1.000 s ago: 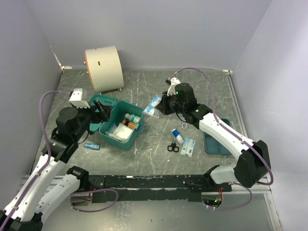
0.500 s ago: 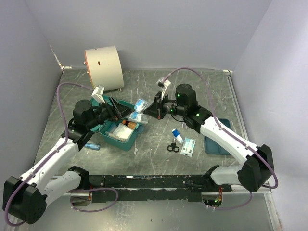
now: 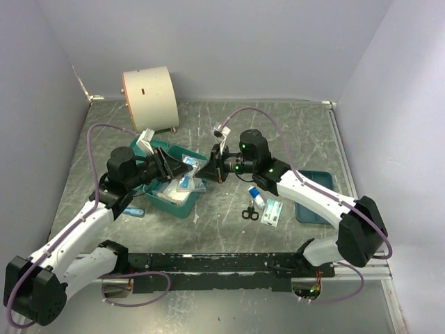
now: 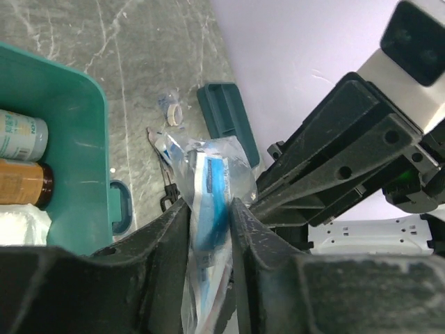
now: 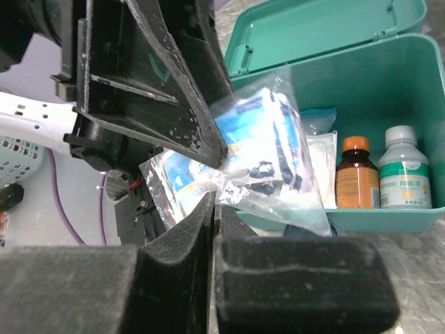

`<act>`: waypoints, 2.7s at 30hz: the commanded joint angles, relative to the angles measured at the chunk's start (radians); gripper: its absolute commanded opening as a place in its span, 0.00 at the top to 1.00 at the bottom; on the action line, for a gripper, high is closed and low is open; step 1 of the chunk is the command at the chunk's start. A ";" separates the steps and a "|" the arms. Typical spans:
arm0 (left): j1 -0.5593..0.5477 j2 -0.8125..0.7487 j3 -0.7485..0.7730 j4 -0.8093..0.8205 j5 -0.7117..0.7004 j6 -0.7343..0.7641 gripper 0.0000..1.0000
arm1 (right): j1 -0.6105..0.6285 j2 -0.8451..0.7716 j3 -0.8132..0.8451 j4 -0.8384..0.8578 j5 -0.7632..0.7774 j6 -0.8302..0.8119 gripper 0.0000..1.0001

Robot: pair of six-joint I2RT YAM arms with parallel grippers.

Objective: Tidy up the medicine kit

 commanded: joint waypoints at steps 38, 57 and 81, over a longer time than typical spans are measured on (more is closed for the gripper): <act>0.031 0.304 0.365 -0.650 -0.054 0.729 0.72 | -0.120 0.158 0.025 -0.432 1.186 0.440 0.45; 0.030 0.418 0.233 -0.538 -0.093 0.655 0.62 | -0.146 0.200 0.069 -0.431 1.163 0.351 0.45; 0.010 0.367 0.250 -0.630 -0.061 0.670 0.69 | -0.195 0.171 0.001 -0.318 1.014 0.300 0.45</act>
